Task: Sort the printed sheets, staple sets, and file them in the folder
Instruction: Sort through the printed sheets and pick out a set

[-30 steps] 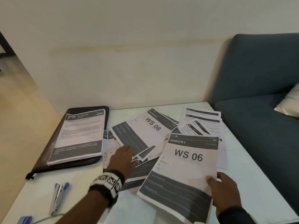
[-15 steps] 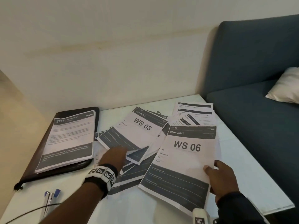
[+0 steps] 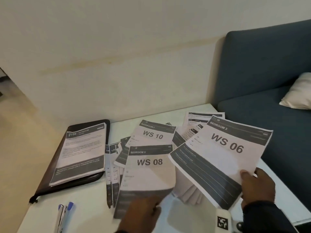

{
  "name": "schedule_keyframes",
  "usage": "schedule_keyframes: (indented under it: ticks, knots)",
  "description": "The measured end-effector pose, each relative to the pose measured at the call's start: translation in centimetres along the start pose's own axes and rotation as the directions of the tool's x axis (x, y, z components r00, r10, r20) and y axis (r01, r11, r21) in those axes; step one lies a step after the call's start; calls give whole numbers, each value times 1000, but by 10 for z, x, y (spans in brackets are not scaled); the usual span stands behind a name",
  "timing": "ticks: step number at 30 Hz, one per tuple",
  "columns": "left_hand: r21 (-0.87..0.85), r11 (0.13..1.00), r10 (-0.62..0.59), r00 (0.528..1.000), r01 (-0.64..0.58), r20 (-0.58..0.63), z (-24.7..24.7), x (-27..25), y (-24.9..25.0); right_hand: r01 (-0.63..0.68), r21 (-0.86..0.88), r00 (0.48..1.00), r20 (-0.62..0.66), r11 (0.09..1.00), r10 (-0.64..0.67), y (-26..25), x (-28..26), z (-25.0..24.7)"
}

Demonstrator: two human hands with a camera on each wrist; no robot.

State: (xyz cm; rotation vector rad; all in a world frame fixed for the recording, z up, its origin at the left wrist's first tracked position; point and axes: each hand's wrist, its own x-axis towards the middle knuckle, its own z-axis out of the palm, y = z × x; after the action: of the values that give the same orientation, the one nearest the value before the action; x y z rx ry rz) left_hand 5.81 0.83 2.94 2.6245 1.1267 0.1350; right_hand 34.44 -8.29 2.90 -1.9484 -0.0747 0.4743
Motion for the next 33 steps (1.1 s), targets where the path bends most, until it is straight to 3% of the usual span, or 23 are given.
schedule_keyframes:
  ticks: [3,6,9,12,16,21,29,33]
  knots:
    - [-218,976,12,988,23,157,10,-14,12,40,-60,997,69,997,-36,-1,-3,1]
    - [-261,946,-173,981,190,88,11,-22,-7,88,-137,982,176,987,-63,-3,-10,9]
    - [-254,861,-457,890,441,-3,10,-27,-37,142,-188,955,284,972,-84,-1,-18,24]
    - [-213,801,-576,817,560,-17,17,-29,-56,178,-212,916,392,961,-84,5,-33,42]
    - [-349,760,-576,817,548,29,24,-24,-63,208,-266,860,508,941,-46,17,-53,66]
    - [-573,646,-602,798,505,26,15,-23,-61,287,-350,837,544,892,-56,26,-65,85]
    - [-542,560,-616,752,627,234,5,-26,-62,348,-398,825,559,849,-76,24,-76,96]
    - [-538,576,-603,764,615,228,0,-27,-66,321,-377,816,576,869,-51,21,-78,99]
